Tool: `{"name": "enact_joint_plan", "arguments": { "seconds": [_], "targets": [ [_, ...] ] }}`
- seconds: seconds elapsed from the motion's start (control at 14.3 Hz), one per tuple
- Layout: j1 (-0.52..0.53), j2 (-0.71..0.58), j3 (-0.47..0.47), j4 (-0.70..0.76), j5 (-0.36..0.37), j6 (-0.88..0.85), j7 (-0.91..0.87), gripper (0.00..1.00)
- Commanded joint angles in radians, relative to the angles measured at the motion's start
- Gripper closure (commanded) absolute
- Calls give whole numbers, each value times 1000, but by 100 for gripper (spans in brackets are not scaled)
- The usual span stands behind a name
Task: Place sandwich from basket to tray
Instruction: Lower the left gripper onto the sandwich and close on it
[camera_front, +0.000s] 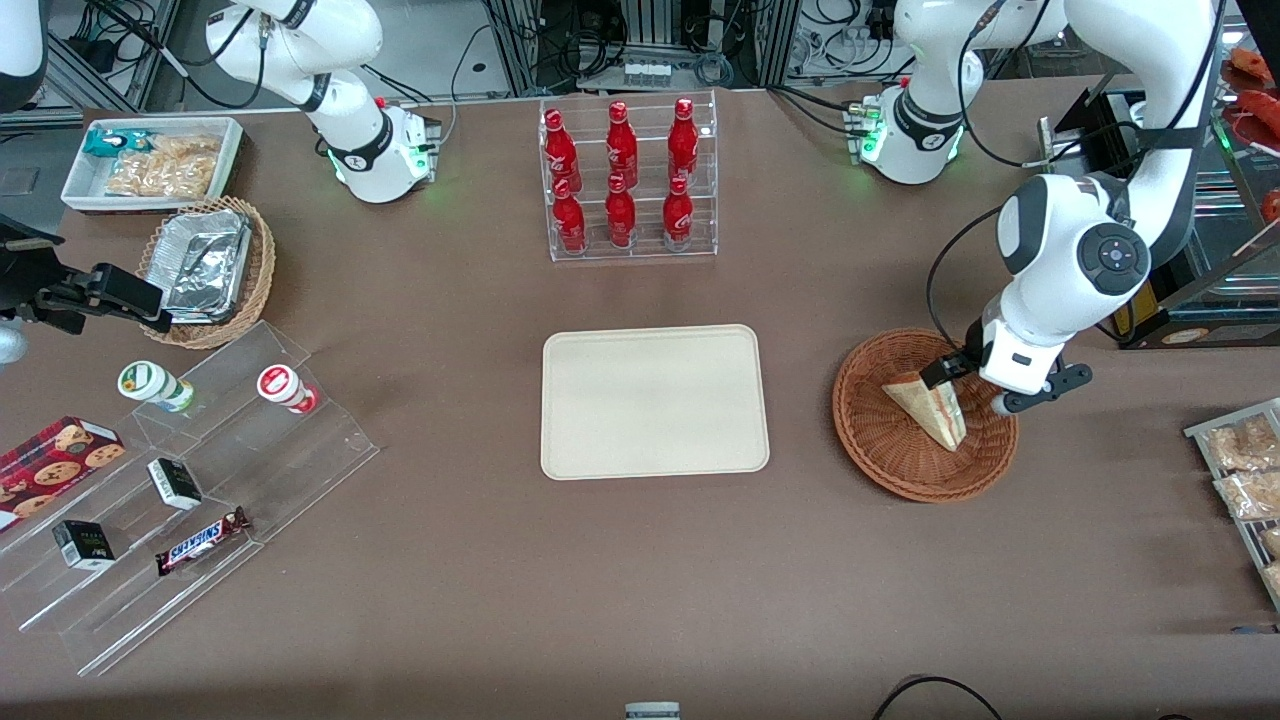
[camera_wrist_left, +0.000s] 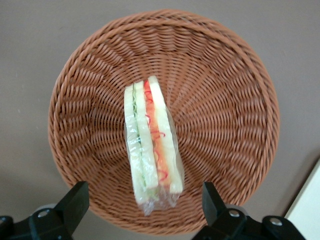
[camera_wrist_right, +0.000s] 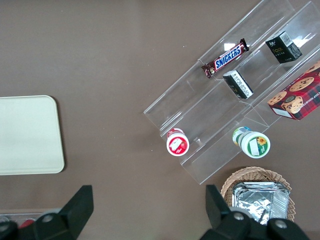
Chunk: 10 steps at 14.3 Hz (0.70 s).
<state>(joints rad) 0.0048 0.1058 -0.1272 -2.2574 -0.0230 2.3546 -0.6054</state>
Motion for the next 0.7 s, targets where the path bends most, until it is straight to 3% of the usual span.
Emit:
{"name": "enact_joint_plan", "arguments": {
  "seconds": [0.0,0.21,0.49,0.56,0.63],
  "targets": [
    [-18,29,-2,-28,14,87,-231,0],
    [-32,81,-2,-28,14,144,-385,0],
    [-31,121,-2,-27,14,160,-390,1],
    [-31,126,0,-27,14,158,-392,21],
    [-29,129,0,-27,14,155,-389,51]
  ]
}}
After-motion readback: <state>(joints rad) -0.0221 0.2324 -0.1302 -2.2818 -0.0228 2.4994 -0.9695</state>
